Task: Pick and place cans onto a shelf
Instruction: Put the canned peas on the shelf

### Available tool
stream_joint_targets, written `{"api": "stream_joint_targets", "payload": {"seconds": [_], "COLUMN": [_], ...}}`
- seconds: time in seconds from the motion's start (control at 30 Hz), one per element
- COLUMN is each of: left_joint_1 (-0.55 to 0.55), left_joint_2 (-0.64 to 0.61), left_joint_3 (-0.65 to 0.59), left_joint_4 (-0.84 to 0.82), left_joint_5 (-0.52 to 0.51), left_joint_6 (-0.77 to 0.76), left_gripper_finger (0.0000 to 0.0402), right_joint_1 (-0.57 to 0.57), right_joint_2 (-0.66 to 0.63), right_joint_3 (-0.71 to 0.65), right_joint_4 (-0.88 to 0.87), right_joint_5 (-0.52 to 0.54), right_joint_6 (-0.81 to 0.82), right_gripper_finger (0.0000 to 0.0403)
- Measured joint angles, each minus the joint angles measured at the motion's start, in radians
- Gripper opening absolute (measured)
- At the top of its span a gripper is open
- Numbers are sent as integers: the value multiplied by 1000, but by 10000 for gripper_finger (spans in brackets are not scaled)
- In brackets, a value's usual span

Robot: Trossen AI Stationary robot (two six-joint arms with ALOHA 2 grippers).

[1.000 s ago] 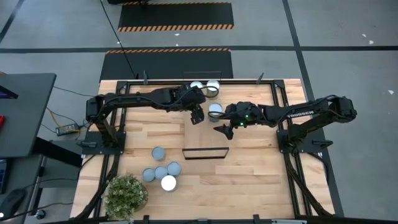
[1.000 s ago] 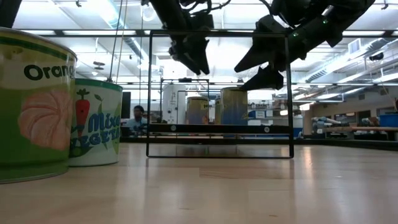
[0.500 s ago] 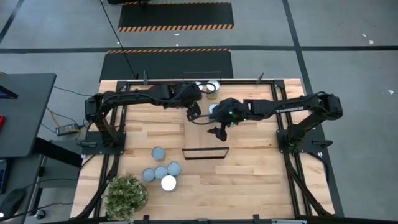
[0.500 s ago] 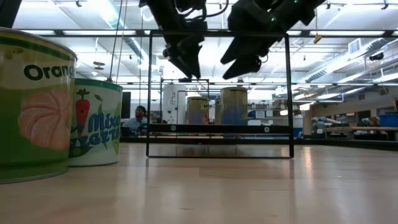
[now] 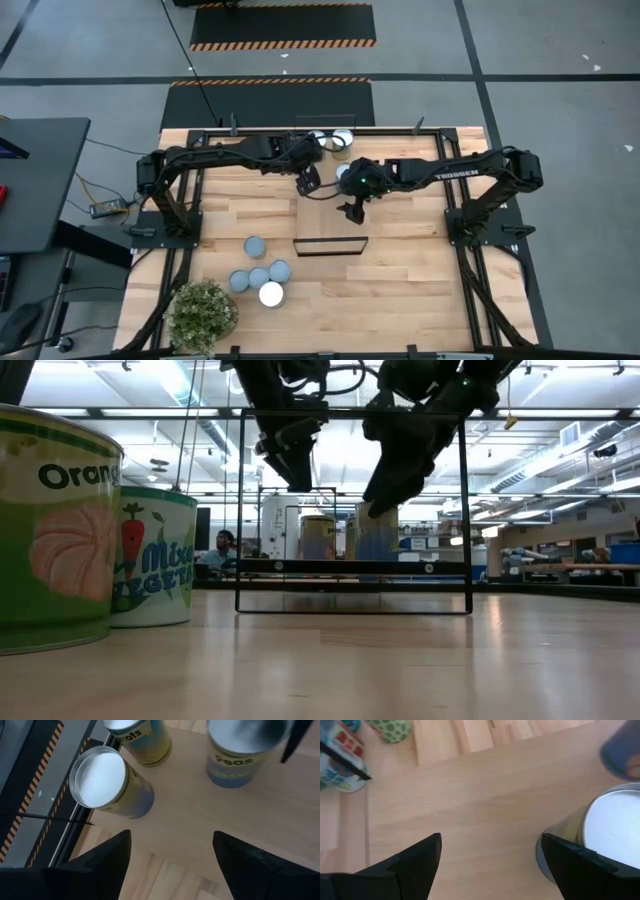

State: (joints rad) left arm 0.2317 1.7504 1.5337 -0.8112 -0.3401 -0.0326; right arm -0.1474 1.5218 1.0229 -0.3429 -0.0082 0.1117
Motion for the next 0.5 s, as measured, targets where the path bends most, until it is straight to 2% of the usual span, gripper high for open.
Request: {"api": "stream_joint_targets", "payload": {"seconds": [0.5], "left_joint_1": [0], "left_joint_2": [0], "left_joint_3": [0], "left_joint_4": [8], "left_joint_5": [0], "left_joint_6": [-7], "left_gripper_finger": [286], "right_joint_1": [-129], "right_joint_2": [-1], "right_joint_3": [0], "right_joint_4": [3], "right_joint_5": [3], "right_joint_6": [-140], "right_gripper_finger": [350]}}
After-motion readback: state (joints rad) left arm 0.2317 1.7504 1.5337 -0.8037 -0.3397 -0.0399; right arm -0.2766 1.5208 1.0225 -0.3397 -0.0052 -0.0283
